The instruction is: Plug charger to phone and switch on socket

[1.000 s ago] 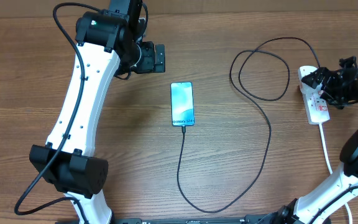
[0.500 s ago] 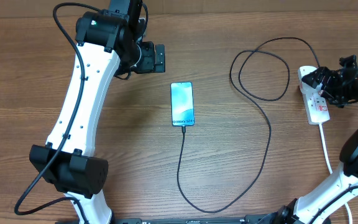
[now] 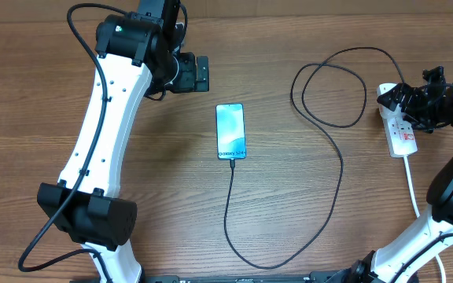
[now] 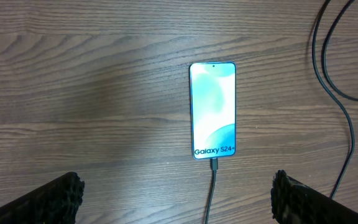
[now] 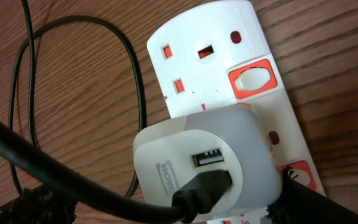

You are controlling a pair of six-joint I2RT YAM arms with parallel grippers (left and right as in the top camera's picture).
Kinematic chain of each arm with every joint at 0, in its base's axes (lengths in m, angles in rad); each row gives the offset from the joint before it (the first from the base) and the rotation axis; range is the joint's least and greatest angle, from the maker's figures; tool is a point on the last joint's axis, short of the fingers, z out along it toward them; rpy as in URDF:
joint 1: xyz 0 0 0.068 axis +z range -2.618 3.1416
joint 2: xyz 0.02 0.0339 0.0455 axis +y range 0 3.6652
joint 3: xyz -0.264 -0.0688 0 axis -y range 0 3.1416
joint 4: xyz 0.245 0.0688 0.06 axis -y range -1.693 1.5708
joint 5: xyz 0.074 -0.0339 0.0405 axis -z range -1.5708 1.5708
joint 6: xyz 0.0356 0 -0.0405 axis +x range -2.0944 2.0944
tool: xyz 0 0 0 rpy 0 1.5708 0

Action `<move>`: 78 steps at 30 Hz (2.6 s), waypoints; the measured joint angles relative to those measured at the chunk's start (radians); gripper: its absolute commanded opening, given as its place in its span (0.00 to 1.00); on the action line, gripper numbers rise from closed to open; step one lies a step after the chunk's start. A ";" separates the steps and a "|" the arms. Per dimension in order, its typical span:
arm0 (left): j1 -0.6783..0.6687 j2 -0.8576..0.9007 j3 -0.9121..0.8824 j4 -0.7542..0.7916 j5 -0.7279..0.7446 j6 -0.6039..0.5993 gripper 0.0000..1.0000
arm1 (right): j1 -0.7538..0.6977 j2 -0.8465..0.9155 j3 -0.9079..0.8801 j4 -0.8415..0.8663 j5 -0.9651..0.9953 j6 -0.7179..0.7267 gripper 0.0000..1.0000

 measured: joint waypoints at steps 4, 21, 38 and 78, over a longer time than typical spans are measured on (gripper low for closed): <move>0.000 0.000 0.000 0.000 0.000 0.000 1.00 | 0.000 0.000 0.000 0.002 0.002 -0.003 1.00; 0.000 0.000 0.000 0.000 0.000 0.000 1.00 | 0.000 0.001 0.000 0.021 0.054 -0.008 1.00; 0.000 0.000 0.000 0.000 0.000 0.000 1.00 | 0.000 0.001 0.000 0.007 0.024 -0.007 1.00; 0.000 0.000 0.000 0.000 0.000 0.000 1.00 | 0.000 0.003 0.000 0.015 0.006 -0.008 1.00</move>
